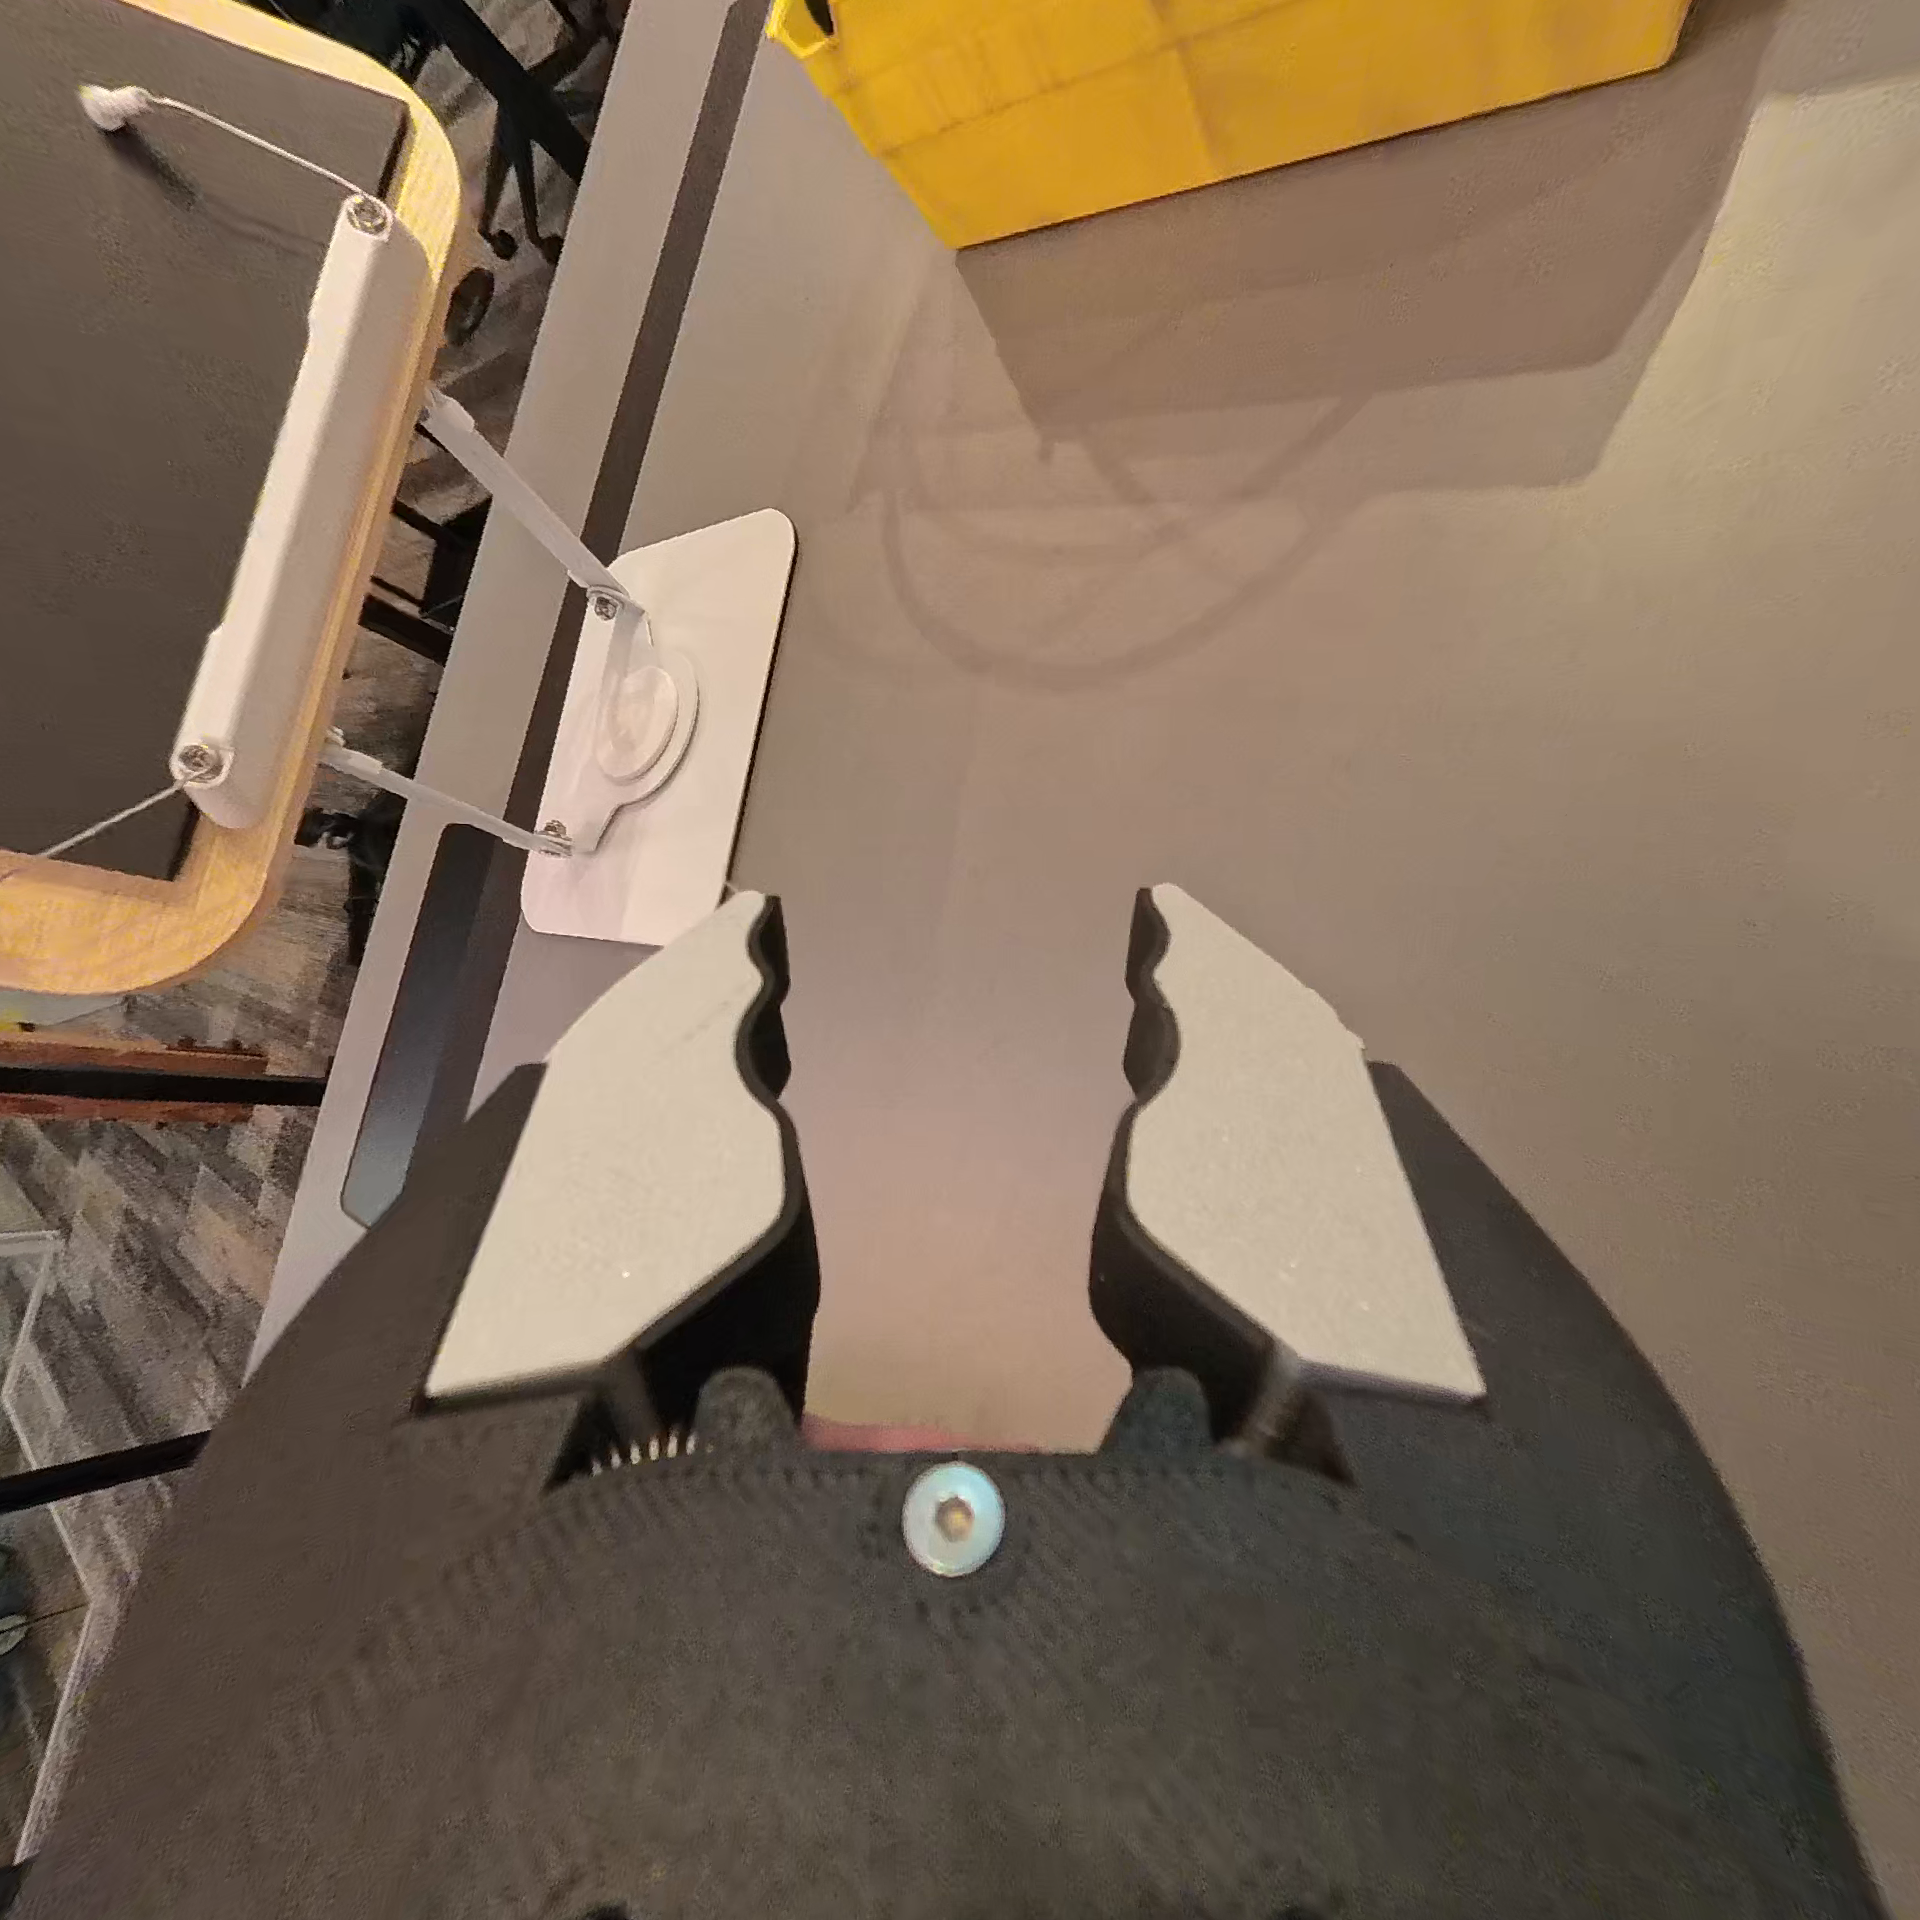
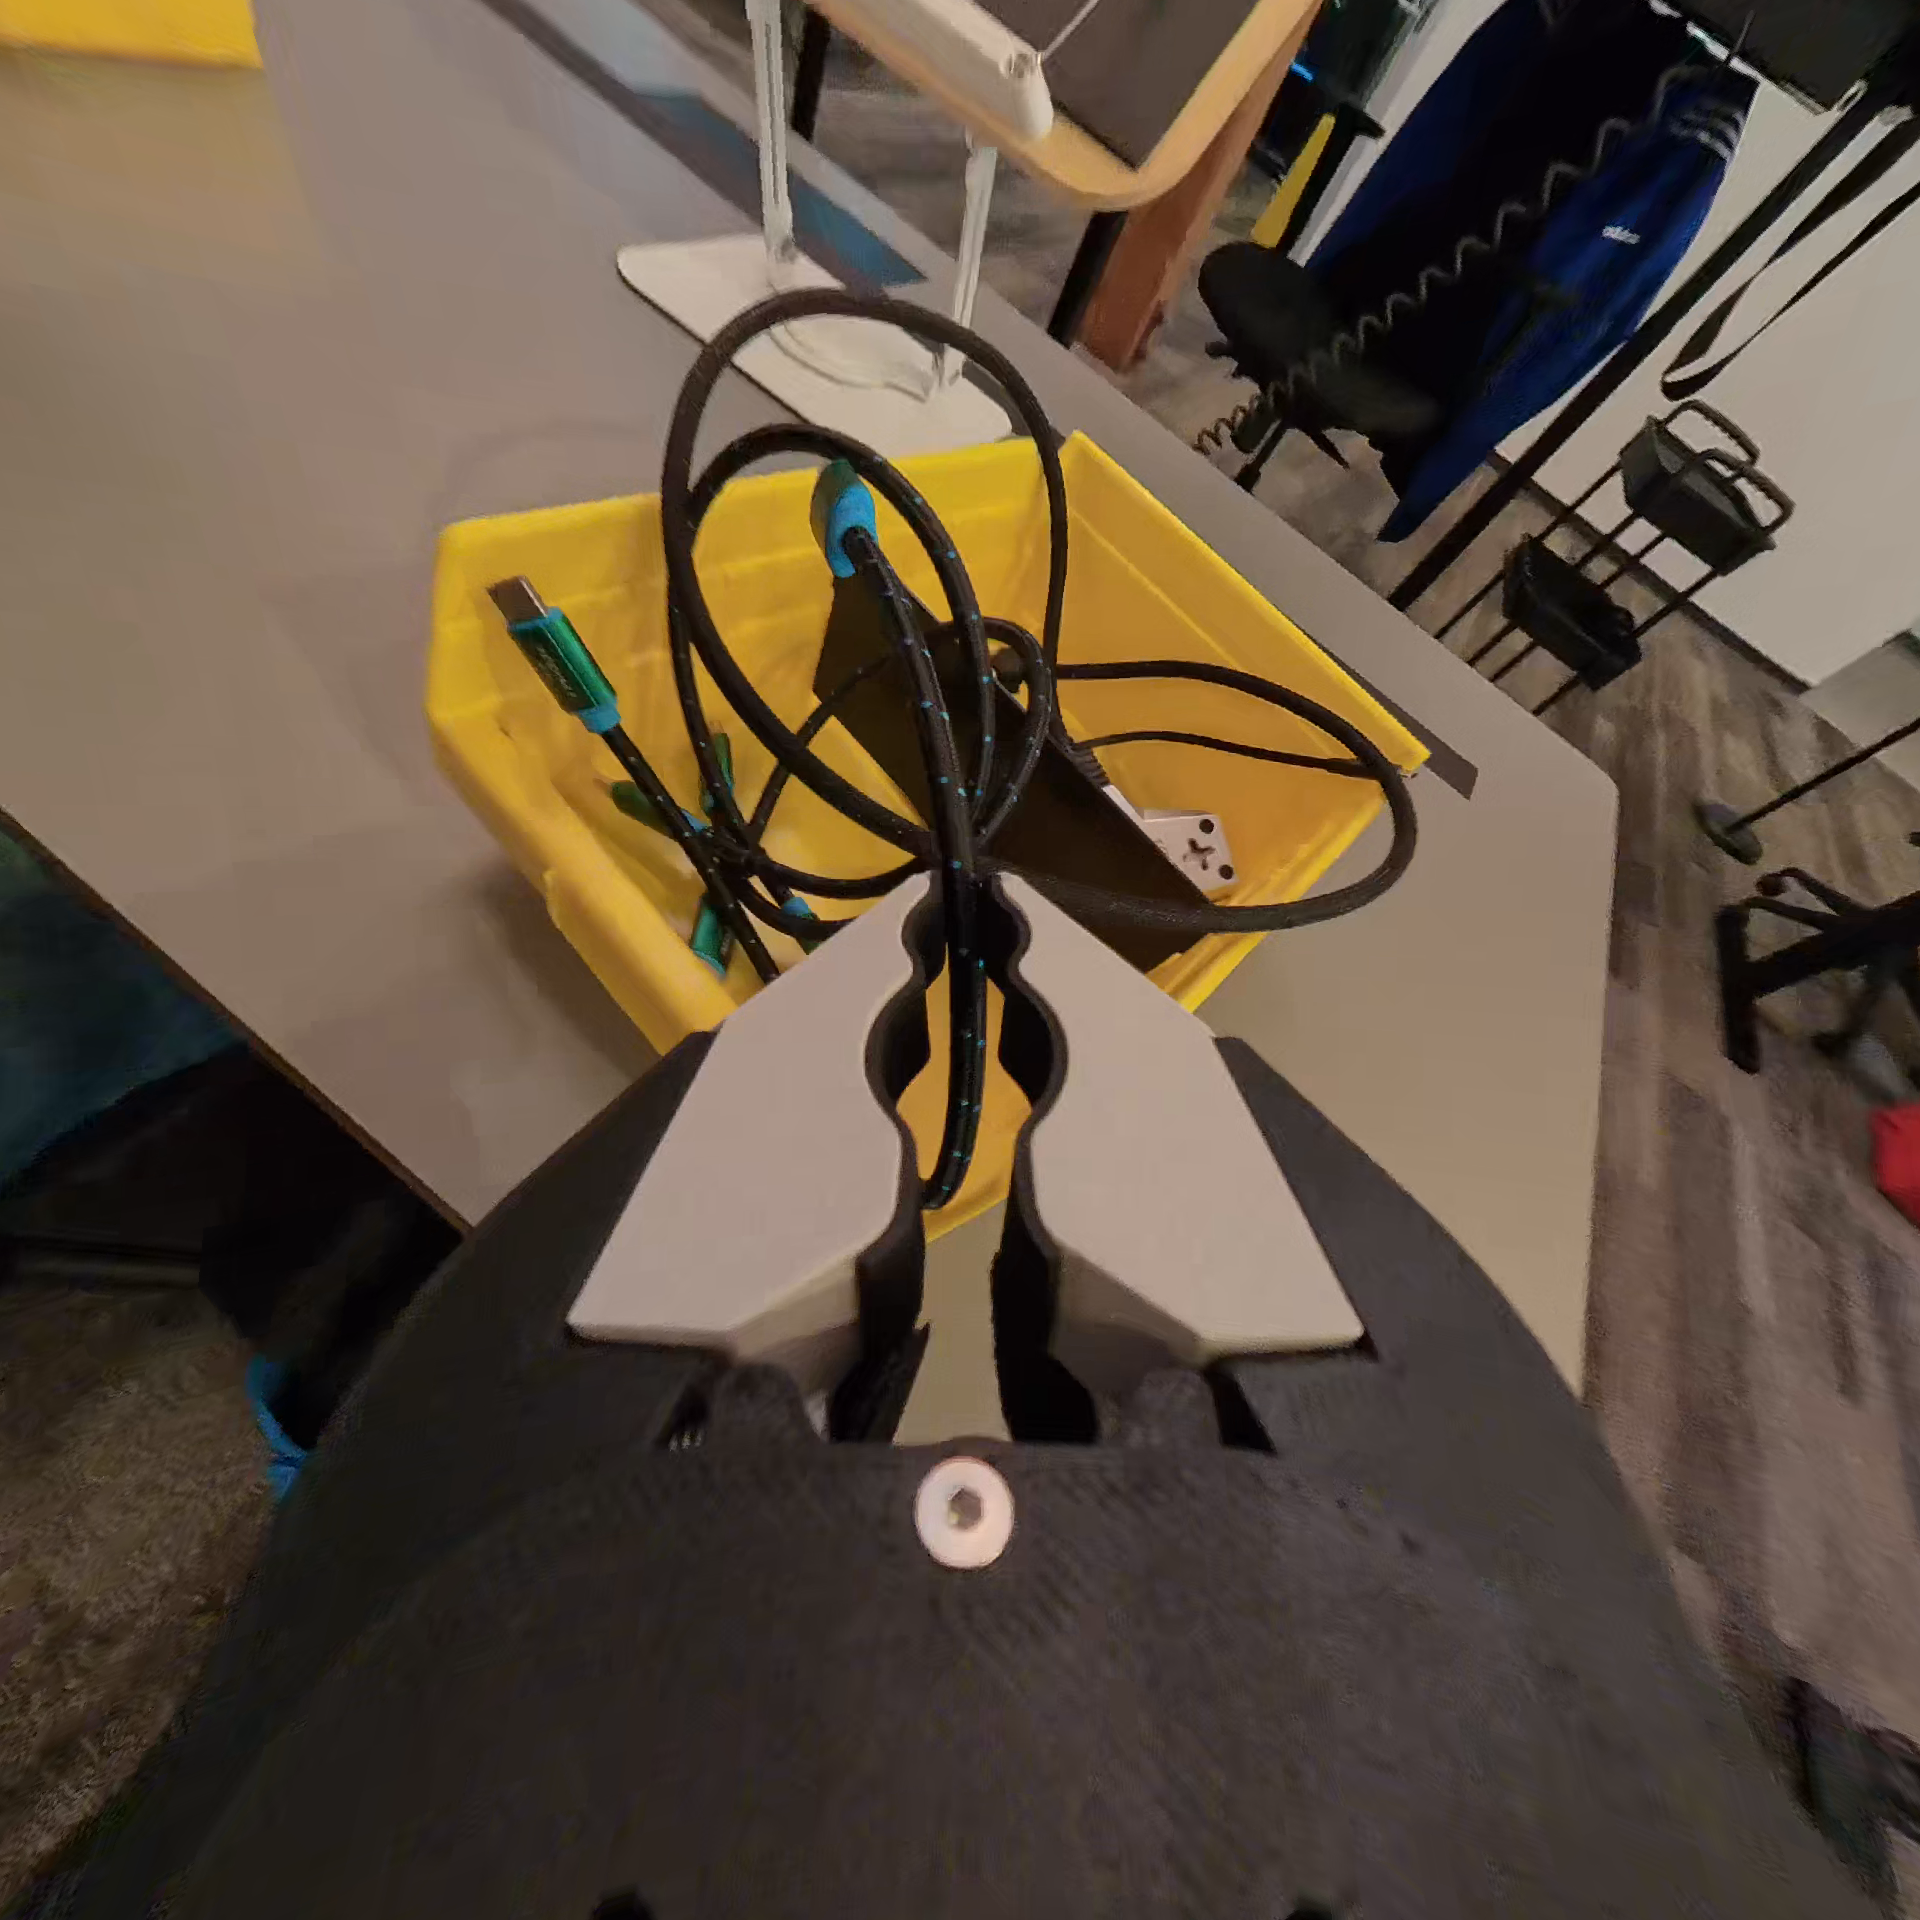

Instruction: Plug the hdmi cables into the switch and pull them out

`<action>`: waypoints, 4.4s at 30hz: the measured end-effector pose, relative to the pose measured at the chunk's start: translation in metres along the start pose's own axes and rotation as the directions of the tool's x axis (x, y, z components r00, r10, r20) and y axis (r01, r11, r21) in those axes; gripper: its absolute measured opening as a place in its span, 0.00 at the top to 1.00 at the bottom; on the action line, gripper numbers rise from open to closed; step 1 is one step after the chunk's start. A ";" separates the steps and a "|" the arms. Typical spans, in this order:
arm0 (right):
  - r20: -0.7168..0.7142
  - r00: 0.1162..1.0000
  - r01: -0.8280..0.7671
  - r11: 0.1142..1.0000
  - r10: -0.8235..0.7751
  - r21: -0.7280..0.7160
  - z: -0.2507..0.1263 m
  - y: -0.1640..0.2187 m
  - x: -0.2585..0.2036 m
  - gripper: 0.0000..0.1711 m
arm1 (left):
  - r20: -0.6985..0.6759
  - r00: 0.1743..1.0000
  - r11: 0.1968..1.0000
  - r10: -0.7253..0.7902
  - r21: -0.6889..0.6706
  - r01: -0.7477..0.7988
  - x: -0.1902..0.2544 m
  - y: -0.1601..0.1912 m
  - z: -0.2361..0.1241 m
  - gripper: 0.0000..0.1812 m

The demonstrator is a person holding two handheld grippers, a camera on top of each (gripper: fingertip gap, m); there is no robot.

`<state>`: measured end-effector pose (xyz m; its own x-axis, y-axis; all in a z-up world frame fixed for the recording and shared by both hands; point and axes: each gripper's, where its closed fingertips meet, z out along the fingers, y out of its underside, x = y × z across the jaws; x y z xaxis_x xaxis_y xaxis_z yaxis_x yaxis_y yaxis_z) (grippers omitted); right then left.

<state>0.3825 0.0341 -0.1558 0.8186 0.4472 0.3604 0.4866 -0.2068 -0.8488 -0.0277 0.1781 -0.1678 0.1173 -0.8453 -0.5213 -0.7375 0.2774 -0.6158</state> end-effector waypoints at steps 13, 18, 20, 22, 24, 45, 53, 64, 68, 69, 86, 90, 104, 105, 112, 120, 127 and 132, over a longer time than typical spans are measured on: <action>0.130 0.991 0.020 0.999 -0.016 -0.030 0.002 0.000 -0.010 0.98 | -0.015 1.000 1.000 0.021 -0.013 -0.021 0.009 -0.003 0.006 0.65; 0.179 0.983 0.035 0.999 -0.042 0.042 -0.007 -0.007 -0.016 0.98 | -0.014 1.000 1.000 0.024 -0.014 -0.024 0.009 -0.002 0.006 0.65; 0.206 0.976 0.066 0.997 -0.075 0.052 -0.009 -0.006 -0.026 0.98 | -0.013 1.000 1.000 0.017 -0.009 -0.017 0.008 -0.002 0.005 0.65; 0.239 0.965 0.100 0.994 -0.108 0.043 -0.009 -0.003 -0.036 0.98 | -0.014 1.000 1.000 0.015 -0.009 -0.016 0.008 -0.002 0.005 0.66; 0.253 0.953 0.184 0.982 -0.169 -0.038 -0.005 0.007 -0.043 0.98 | -0.017 1.000 1.000 0.020 -0.013 -0.020 0.010 -0.002 0.007 0.65; 0.079 0.986 -0.076 0.816 0.148 -0.574 0.064 0.033 0.009 0.98 | -0.022 0.999 0.999 0.034 -0.014 -0.034 0.013 -0.004 0.007 0.65; 0.042 0.977 -0.121 0.707 0.209 -0.697 0.088 0.060 0.041 0.98 | -0.028 0.999 0.999 0.038 -0.021 -0.038 0.015 -0.003 0.008 0.65; 0.141 0.985 0.056 0.578 0.104 -0.814 0.102 0.086 0.031 0.90 | -0.030 0.999 0.999 0.029 -0.037 -0.030 0.013 0.003 0.007 0.64; 0.160 0.980 0.056 0.608 0.117 -0.792 0.088 0.074 0.021 0.68 | -0.004 1.000 0.999 -0.001 -0.037 0.001 0.001 0.006 0.004 0.63; 0.165 0.973 0.033 0.612 0.160 -0.790 0.084 0.071 0.017 0.63 | 0.003 1.000 0.999 -0.005 -0.042 0.005 -0.002 0.007 0.003 0.63; -0.094 0.921 -0.355 0.717 0.377 -0.600 0.027 0.071 0.049 0.50 | 0.471 0.820 0.849 -0.324 -0.238 0.472 -0.101 0.143 -0.132 0.47; -0.096 0.905 -0.385 0.699 0.415 -0.602 0.046 0.092 0.045 0.61 | 0.578 0.697 0.649 -0.424 -0.343 0.679 -0.085 0.240 -0.183 0.42; -0.087 0.907 -0.374 0.694 0.412 -0.615 0.086 0.100 0.033 0.92 | 0.596 0.482 0.286 -0.642 -0.398 0.872 -0.012 0.358 -0.226 0.67; -0.077 0.908 -0.369 0.701 0.411 -0.611 0.089 0.097 0.029 0.92 | 0.588 0.463 0.272 -0.664 -0.386 0.881 -0.011 0.360 -0.227 0.67; 0.011 0.904 -0.340 0.736 0.426 -0.585 0.122 0.064 -0.015 0.92 | 0.430 0.426 0.250 -0.796 -0.408 0.878 0.012 0.361 -0.205 0.76; 0.152 0.869 -0.339 0.791 0.470 -0.509 0.168 0.008 -0.091 0.85 | 0.337 0.363 0.269 -0.869 -0.294 0.917 0.007 0.348 -0.195 0.90; 0.248 0.815 -0.381 0.807 0.524 -0.452 0.211 -0.043 -0.164 0.78 | 0.340 0.266 0.248 -0.902 -0.098 0.964 0.004 0.341 -0.213 0.92; 0.321 0.757 -0.427 0.803 0.569 -0.416 0.240 -0.080 -0.216 0.69 | 0.346 0.215 0.248 -0.913 0.053 0.967 -0.009 0.331 -0.245 0.92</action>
<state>0.0934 0.1631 -0.2592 0.7990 0.5000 -0.3341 0.1677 -0.7188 -0.6747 -0.4360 0.1655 -0.2222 0.9289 -0.2773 0.2454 -0.0346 -0.7248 -0.6881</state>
